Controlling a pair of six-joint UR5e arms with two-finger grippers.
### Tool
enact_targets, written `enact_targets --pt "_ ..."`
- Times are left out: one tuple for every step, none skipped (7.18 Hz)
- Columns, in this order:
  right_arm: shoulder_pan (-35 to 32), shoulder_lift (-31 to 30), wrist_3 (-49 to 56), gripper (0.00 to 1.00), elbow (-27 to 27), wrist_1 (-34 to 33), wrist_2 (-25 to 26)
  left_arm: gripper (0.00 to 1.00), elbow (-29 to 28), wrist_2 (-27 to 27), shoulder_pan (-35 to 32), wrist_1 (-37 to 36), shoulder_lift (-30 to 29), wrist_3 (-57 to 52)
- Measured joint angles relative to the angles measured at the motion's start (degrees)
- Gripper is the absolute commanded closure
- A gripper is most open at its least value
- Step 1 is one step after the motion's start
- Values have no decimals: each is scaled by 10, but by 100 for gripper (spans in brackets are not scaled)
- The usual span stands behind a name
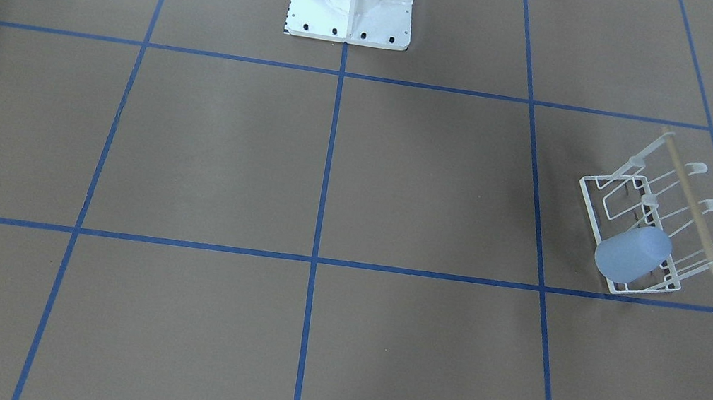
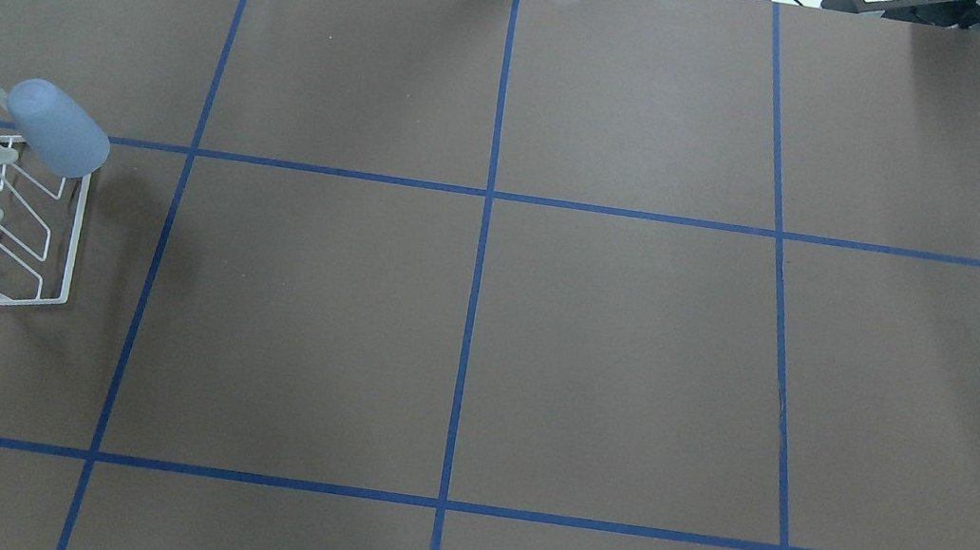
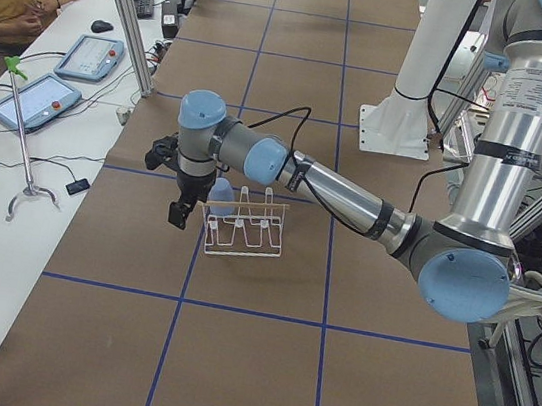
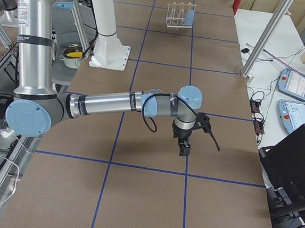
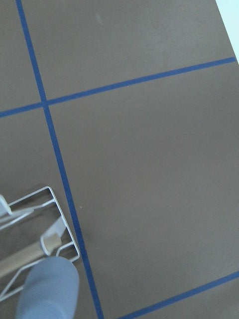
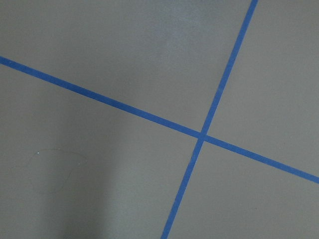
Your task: Hang cup on cup holder
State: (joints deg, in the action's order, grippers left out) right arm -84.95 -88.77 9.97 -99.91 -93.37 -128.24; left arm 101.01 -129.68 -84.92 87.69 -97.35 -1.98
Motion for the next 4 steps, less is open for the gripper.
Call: enact_targets --pt "-20 -8 0 0 0 -1 -6 1 -13 -13 -31 2 19 -26" --pt "-42 -19 0 0 0 -2 -11 1 -20 -19 -51 6 39 -37" --pt "-62 -32 -1 0 0 -2 -14 1 -25 -21 -63 8 58 -41" --pt "-74 -44 -7 0 -1 -1 -18 1 -24 -24 -69 10 73 -42"
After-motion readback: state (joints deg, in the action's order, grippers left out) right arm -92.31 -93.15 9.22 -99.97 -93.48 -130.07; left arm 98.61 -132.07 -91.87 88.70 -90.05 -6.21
